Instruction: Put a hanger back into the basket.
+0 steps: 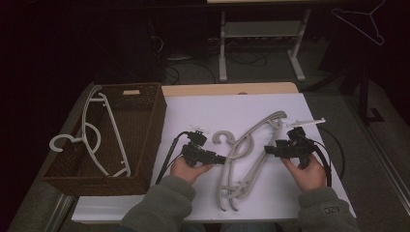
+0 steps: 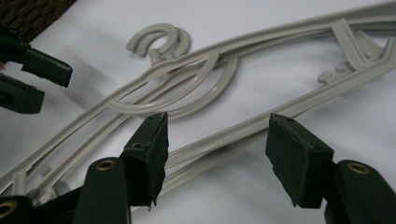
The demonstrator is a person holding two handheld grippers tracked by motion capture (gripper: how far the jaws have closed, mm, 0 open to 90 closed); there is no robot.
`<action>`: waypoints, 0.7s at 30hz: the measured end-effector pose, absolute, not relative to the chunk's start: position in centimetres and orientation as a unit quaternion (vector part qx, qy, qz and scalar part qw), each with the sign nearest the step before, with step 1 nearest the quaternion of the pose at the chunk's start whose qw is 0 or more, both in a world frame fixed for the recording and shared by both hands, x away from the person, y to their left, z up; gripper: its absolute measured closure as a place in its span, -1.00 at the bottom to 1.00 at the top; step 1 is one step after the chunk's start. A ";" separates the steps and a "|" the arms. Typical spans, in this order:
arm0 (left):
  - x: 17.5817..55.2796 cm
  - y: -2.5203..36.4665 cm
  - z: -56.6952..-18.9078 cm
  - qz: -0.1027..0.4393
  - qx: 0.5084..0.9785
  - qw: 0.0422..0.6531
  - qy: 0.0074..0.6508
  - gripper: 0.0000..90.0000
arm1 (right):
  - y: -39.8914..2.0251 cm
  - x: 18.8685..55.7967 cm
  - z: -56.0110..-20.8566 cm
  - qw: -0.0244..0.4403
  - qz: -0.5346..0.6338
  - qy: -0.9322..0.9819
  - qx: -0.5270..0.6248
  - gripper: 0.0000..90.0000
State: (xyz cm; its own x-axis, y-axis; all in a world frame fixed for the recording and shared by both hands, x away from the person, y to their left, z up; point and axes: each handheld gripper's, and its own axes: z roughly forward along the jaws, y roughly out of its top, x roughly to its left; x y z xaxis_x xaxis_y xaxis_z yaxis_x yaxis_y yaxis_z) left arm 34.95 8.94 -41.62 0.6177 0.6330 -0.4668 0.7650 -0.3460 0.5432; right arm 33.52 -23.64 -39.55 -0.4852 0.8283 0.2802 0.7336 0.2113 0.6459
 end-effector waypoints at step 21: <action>36.3 7.4 -44.5 -0.159 0.792 0.366 0.461 0.28 | -21.9 34.6 -41.4 0.024 0.333 0.792 0.512 0.04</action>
State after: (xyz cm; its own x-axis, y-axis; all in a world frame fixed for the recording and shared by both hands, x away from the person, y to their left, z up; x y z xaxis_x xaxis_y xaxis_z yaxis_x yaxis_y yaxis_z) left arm 36.29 7.42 -44.47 0.5239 0.6139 -0.5905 0.8475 -0.3062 0.4335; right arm 34.59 -21.89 -41.43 -0.4744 0.8264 0.3034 0.7950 0.2541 0.5509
